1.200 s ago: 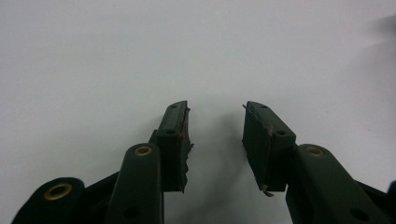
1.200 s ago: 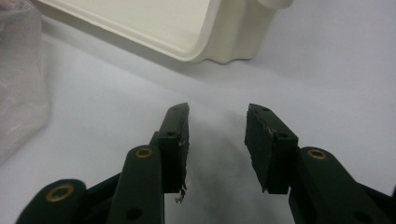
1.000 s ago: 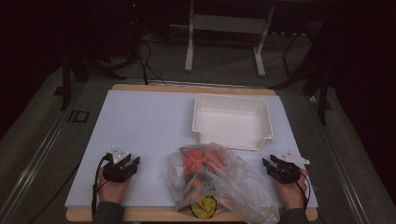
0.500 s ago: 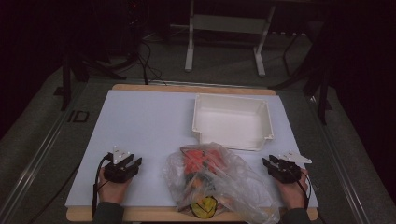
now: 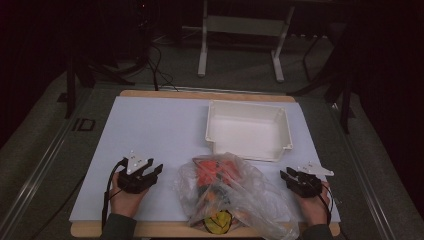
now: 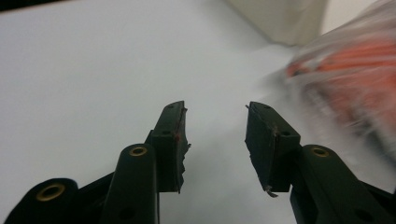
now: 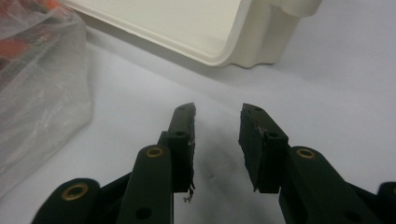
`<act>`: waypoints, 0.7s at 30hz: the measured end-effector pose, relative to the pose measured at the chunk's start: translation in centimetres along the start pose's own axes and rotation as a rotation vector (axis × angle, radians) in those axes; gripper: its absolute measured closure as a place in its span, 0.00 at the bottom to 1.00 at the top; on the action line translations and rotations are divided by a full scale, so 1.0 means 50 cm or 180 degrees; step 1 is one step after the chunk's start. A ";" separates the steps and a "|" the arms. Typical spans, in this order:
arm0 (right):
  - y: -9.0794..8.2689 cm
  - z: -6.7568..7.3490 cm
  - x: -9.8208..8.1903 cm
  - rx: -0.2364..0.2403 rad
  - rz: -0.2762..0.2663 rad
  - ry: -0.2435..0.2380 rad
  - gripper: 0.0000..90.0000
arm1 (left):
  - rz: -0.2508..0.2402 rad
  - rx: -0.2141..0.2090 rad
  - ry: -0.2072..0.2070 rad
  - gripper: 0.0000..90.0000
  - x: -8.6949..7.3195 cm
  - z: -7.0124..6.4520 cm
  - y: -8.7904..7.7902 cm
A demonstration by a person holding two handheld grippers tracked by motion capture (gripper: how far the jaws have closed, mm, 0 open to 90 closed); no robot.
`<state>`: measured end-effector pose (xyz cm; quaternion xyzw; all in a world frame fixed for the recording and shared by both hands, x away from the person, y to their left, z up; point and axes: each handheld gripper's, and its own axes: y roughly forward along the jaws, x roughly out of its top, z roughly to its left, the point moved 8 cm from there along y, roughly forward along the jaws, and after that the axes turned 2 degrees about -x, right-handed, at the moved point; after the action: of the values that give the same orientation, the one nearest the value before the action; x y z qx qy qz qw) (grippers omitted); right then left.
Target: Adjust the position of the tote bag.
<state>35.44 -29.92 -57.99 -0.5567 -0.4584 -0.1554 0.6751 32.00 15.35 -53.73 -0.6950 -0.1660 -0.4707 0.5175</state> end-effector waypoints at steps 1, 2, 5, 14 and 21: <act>-0.001 0.000 0.001 0.0005 -0.0002 -0.0007 0.73 | -0.0005 -0.0027 0.0042 0.64 0.006 -0.008 -0.001; -0.001 0.000 0.001 0.0005 -0.0002 -0.0007 0.73 | -0.0005 -0.0027 0.0042 0.63 0.006 -0.008 -0.001; -0.005 0.000 0.003 0.0015 -0.0011 -0.0003 0.73 | -0.0048 -0.0151 0.0139 0.62 0.023 -0.036 -0.002; -0.016 0.006 0.014 0.0036 -0.0038 -0.0064 0.73 | -0.0085 -0.0512 0.0506 0.59 0.068 -0.134 0.004; -0.016 0.014 0.021 0.0050 -0.0039 -0.0107 0.72 | -0.0072 -0.0738 0.0662 0.56 0.083 -0.198 0.013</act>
<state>35.12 -29.27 -56.68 -0.5511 -0.4743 -0.1464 0.6707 29.75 5.34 -50.46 -0.6957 -0.0639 -0.5621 0.4428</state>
